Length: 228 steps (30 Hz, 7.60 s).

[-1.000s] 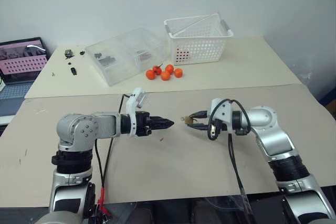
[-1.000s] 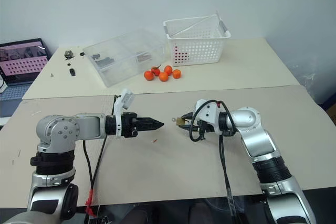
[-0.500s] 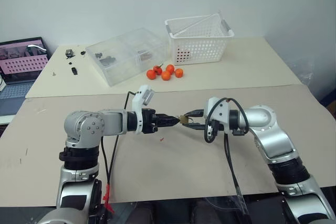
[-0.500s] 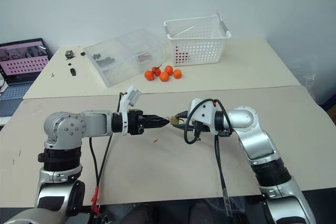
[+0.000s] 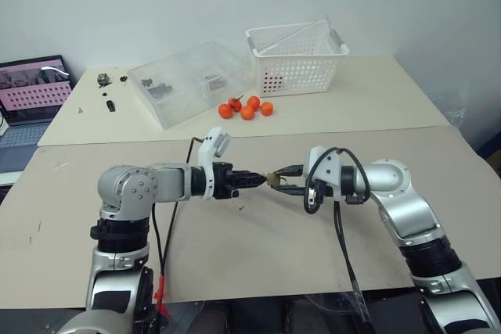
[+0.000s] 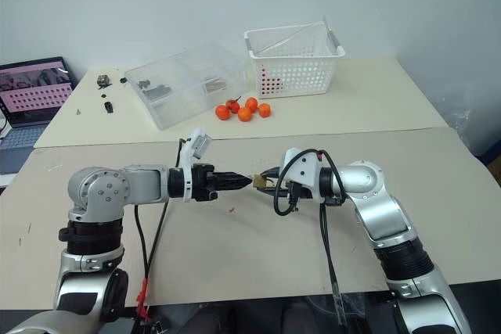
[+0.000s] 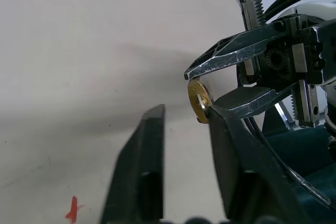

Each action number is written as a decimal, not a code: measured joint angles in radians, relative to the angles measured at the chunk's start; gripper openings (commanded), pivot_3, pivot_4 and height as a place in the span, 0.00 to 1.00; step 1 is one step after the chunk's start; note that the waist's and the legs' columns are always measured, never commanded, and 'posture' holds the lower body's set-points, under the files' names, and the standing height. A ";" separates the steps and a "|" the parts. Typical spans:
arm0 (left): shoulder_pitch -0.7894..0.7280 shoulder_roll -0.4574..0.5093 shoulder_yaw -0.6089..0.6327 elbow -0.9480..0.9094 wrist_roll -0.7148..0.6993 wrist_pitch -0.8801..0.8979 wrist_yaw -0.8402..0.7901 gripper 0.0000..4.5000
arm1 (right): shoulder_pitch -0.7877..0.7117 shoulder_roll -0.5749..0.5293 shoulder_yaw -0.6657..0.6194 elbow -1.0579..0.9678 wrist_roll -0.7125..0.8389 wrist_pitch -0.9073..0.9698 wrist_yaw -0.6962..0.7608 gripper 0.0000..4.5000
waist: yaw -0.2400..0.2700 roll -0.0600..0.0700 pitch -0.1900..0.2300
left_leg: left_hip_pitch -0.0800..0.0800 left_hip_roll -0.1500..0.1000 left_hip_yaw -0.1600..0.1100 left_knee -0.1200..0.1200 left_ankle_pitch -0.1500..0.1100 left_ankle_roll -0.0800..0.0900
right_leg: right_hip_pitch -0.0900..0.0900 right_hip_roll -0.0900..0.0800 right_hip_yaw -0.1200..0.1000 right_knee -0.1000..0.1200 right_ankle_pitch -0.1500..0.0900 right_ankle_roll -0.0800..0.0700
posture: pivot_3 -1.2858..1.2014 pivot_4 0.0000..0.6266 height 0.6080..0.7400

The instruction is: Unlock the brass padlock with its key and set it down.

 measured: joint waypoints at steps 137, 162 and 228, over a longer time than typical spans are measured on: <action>-0.077 -0.107 0.141 0.254 -0.243 0.164 0.193 0.01 | -0.030 -0.061 0.030 -0.114 0.040 0.111 -0.013 0.20 | 0.001 -0.001 0.000 | 0.000 0.002 0.006 0.002 -0.003 -0.001 | 0.000 0.001 0.002 -0.001 0.000 0.001 | 0.52 0.24 1.00; -0.089 -0.062 0.134 0.269 -0.223 0.164 0.166 0.01 | 0.046 -0.149 -0.053 -0.236 0.183 0.332 -0.038 0.36 | 0.001 -0.001 0.000 | 0.000 0.002 0.007 0.001 -0.003 -0.001 | 0.000 0.000 0.002 -0.003 0.000 0.000 | 0.52 0.24 1.00; -0.049 -0.062 0.176 0.242 -0.349 0.164 0.300 0.01 | -0.016 0.019 0.031 0.027 0.080 0.151 -0.126 0.01 | 0.001 -0.001 0.000 | 0.000 0.002 0.006 0.000 -0.002 -0.003 | -0.001 0.000 0.002 -0.003 0.000 0.000 | 0.52 0.24 1.00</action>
